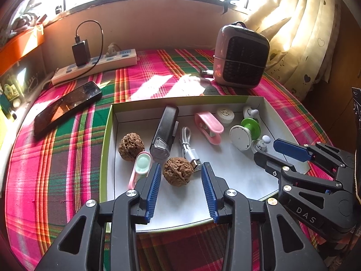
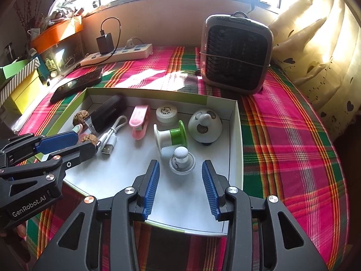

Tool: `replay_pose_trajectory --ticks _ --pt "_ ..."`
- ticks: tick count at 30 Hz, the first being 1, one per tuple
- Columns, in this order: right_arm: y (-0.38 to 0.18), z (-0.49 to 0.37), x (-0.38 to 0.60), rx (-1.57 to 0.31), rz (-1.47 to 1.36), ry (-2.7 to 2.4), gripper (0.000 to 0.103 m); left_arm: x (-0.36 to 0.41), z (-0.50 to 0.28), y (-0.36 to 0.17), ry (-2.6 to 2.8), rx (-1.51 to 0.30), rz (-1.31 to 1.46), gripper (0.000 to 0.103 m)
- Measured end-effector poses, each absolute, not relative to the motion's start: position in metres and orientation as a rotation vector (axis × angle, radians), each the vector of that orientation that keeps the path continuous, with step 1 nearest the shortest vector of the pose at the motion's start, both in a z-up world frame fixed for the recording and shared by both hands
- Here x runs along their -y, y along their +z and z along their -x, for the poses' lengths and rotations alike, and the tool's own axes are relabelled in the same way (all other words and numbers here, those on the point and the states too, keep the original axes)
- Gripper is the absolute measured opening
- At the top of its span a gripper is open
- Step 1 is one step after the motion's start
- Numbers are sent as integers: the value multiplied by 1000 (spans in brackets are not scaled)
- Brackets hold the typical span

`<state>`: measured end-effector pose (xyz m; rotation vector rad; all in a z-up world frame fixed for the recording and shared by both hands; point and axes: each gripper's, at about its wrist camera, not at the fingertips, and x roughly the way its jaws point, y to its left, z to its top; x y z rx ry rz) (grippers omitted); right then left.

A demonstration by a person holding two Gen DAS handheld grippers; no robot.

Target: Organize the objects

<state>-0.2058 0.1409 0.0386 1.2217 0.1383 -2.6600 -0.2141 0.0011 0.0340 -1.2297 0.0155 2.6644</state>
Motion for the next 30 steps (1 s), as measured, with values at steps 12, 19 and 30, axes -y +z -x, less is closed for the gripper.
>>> replay_pose_trajectory --ticks 12,19,30 --pt "53 175 -141 -112 -1152 -2690 41 -2 181 48 2740 -18 1169 36" --pt "56 155 -138 -112 -1138 -2688 41 0 157 50 2783 -6 1157 36" --pt "44 124 -134 -123 -1171 -2676 42 3 127 37 2796 -19 1218 36"
